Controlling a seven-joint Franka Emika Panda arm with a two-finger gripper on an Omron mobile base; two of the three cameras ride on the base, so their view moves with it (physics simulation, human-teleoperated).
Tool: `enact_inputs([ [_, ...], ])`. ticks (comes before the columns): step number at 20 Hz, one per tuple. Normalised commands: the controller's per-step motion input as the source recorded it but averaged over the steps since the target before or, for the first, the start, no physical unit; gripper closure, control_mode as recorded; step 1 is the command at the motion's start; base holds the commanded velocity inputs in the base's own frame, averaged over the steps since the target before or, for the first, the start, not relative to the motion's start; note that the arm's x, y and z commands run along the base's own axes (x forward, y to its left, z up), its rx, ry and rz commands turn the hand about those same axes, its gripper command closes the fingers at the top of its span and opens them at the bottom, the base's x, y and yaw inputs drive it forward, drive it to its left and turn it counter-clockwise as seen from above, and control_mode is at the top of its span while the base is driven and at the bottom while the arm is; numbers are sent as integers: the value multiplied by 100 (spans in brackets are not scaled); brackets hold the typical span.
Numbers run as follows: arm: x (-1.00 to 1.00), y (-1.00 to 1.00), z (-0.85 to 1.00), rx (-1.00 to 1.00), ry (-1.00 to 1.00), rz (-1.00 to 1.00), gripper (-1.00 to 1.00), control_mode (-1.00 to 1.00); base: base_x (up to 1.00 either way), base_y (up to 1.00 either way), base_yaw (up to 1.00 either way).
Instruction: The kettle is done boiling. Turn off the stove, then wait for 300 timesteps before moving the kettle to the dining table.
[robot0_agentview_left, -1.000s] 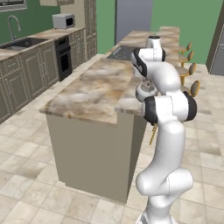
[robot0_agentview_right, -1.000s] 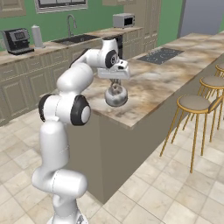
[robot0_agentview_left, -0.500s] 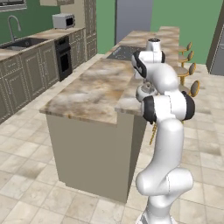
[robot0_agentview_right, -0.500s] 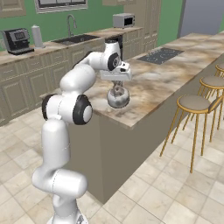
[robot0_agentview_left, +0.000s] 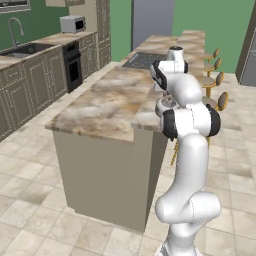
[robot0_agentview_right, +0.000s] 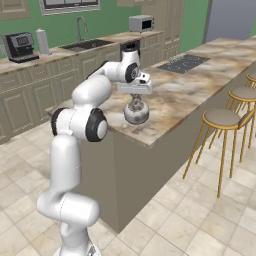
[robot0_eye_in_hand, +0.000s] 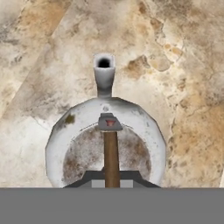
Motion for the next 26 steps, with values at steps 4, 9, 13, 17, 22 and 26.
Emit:
enact_inputs([
  [4,15,-9,-7,0,0,0,100,-100,0,0,0],
  [9,11,-6,-8,0,0,0,100,-100,0,0,0],
  [13,2,0,-10,0,0,0,-100,-100,0,0,0],
  [17,0,0,-9,0,0,0,-100,-100,0,0,0],
  [22,0,0,-1,1,0,0,-100,-100,0,0,0],
  [26,0,0,0,2,0,0,-100,-100,0,0,0],
])
